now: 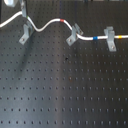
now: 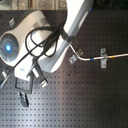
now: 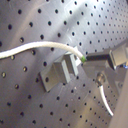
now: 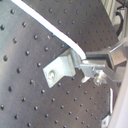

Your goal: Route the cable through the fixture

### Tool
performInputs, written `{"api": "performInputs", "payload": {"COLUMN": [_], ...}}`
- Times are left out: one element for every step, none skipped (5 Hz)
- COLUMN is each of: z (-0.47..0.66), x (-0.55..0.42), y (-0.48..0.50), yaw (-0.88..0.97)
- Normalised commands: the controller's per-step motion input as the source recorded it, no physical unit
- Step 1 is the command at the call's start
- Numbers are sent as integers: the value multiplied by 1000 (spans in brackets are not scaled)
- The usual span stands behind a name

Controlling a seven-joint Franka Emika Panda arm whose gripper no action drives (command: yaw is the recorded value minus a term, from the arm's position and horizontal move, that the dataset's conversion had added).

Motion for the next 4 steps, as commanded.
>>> {"api": "performInputs", "payload": {"z": [50, 3, 0, 205], "x": [-84, -102, 9, 158], "y": [-191, -153, 37, 85], "yaw": [26, 294, 0, 131]}}
